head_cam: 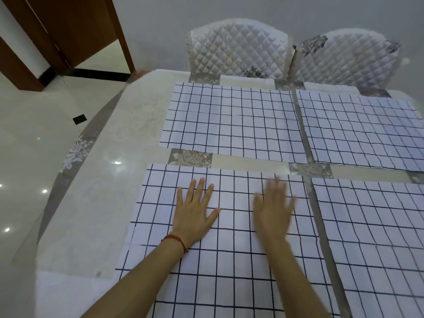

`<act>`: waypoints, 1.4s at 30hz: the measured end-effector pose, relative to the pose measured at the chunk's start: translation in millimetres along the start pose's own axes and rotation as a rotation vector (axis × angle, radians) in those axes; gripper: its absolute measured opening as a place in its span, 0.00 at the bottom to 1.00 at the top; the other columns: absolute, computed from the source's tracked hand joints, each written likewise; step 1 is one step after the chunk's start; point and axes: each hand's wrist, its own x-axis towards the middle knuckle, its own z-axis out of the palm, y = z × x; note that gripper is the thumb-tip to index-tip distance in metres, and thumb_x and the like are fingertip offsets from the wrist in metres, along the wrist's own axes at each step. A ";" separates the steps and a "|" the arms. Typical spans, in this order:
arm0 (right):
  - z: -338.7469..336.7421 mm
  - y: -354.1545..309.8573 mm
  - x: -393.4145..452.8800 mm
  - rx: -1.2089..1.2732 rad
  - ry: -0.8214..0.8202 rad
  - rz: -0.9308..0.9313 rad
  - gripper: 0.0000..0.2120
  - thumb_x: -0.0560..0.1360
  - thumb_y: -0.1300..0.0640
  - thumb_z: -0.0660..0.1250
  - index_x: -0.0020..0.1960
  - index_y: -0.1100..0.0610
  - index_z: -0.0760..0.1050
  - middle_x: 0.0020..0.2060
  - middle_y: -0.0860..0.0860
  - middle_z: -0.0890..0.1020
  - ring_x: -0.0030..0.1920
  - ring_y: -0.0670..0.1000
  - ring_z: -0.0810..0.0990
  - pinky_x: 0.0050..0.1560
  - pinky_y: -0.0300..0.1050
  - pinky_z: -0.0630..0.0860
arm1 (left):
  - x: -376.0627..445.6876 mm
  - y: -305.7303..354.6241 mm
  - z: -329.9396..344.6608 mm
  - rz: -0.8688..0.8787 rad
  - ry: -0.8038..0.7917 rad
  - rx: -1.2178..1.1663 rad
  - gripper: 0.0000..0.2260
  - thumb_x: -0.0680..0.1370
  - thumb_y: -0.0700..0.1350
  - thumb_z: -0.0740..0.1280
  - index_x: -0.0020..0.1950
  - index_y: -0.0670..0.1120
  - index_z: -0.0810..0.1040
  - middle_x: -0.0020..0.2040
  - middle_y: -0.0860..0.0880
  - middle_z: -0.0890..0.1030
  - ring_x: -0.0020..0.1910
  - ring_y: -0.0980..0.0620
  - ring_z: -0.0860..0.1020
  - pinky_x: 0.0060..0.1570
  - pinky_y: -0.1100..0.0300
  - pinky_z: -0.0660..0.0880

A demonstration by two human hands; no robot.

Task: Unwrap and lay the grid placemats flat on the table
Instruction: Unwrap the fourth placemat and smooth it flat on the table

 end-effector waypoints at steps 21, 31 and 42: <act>-7.7 61.5 -59.4 -0.081 -0.100 0.111 0.33 0.72 0.39 0.33 0.75 0.47 0.44 0.75 0.45 0.44 0.76 0.47 0.42 0.72 0.47 0.33 | -50.3 50.6 -9.6 0.123 -0.126 -0.069 0.26 0.79 0.60 0.40 0.73 0.51 0.60 0.73 0.51 0.61 0.72 0.47 0.64 0.69 0.47 0.48; -8.5 62.3 -60.2 -0.055 -0.080 0.106 0.34 0.72 0.38 0.33 0.75 0.49 0.47 0.76 0.48 0.48 0.76 0.49 0.44 0.73 0.49 0.35 | -79.0 -71.3 -18.7 -0.243 -0.040 -0.101 0.38 0.70 0.70 0.30 0.75 0.52 0.47 0.77 0.50 0.46 0.76 0.49 0.46 0.73 0.46 0.42; -42.4 36.8 -71.4 0.203 -0.074 0.108 0.23 0.79 0.50 0.54 0.71 0.59 0.62 0.74 0.56 0.60 0.75 0.55 0.55 0.75 0.55 0.50 | -82.2 -63.5 -60.9 -0.137 -0.051 -0.313 0.37 0.71 0.63 0.41 0.73 0.44 0.60 0.76 0.44 0.58 0.76 0.45 0.54 0.74 0.50 0.51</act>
